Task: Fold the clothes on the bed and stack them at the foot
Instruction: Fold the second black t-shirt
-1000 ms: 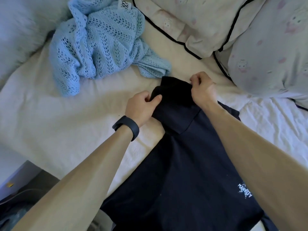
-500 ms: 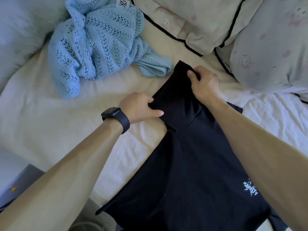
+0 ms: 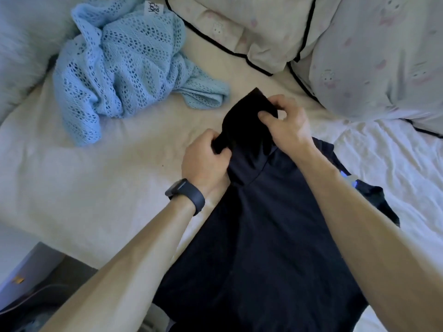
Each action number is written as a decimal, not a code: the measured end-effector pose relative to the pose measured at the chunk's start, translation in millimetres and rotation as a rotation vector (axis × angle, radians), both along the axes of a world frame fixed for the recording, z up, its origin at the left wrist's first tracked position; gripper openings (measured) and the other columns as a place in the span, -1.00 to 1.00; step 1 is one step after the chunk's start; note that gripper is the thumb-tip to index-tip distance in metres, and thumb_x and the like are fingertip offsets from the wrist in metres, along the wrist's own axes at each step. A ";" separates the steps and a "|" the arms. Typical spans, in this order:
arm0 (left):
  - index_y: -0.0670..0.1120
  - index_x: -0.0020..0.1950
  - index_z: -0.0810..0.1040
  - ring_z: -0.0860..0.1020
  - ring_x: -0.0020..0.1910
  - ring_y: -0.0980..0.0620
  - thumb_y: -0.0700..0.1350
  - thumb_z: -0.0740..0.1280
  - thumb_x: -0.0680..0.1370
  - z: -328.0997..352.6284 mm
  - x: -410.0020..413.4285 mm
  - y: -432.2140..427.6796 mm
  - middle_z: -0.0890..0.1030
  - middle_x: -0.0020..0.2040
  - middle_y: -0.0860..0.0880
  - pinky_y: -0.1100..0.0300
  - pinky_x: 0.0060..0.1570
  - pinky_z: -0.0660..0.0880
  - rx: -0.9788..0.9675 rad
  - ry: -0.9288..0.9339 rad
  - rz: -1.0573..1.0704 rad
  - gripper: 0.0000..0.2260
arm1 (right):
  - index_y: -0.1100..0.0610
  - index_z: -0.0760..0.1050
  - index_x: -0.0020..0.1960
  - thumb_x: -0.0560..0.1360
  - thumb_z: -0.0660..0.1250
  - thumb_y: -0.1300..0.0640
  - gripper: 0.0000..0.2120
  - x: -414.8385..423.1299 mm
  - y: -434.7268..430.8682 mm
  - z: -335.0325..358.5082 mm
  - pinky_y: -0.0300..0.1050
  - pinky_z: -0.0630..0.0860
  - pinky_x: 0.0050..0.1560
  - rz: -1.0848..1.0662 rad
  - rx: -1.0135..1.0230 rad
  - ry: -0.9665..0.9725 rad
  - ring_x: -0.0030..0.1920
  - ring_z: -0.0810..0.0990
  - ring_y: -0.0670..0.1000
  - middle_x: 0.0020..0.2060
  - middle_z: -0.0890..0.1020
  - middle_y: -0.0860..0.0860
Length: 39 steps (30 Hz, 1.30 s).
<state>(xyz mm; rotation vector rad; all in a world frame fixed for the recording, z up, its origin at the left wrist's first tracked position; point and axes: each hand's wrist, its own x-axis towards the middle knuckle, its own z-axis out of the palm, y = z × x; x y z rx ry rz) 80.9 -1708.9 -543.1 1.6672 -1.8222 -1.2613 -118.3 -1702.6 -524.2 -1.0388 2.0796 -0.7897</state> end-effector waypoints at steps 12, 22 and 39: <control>0.11 0.59 0.17 0.13 0.55 -0.12 -0.27 0.37 0.43 -5.4 -24.1 137.8 0.15 0.58 -0.08 -0.11 0.48 0.17 -0.319 -0.398 -1.075 -0.21 | -0.23 0.55 0.17 0.57 0.23 0.26 -0.60 -73.5 243.0 6.3 -0.20 0.48 0.18 -0.284 0.408 0.184 0.11 0.61 -0.15 0.10 0.64 -0.23; 0.07 0.52 0.32 0.57 0.12 -0.12 -0.03 0.19 0.64 -26.4 -19.6 78.7 0.55 0.27 0.00 0.08 -0.10 0.46 -0.145 -0.537 -0.839 -0.57 | 0.08 0.50 -0.23 0.53 0.39 -0.22 -0.61 -68.6 86.7 -24.1 -0.09 0.49 -0.25 -0.183 0.450 -0.072 -0.16 0.63 0.05 -0.30 0.59 -0.04; 0.15 0.05 0.44 0.54 -0.13 0.09 0.33 0.28 0.49 -40.2 -37.5 47.4 0.55 -0.13 0.22 0.20 -0.23 0.42 0.378 -0.270 -0.476 -0.69 | 0.06 0.56 0.30 0.47 0.55 0.06 -0.57 -49.2 64.5 -42.2 -0.33 0.58 -0.02 -0.491 0.107 -0.435 -0.01 0.69 -0.19 -0.03 0.72 -0.15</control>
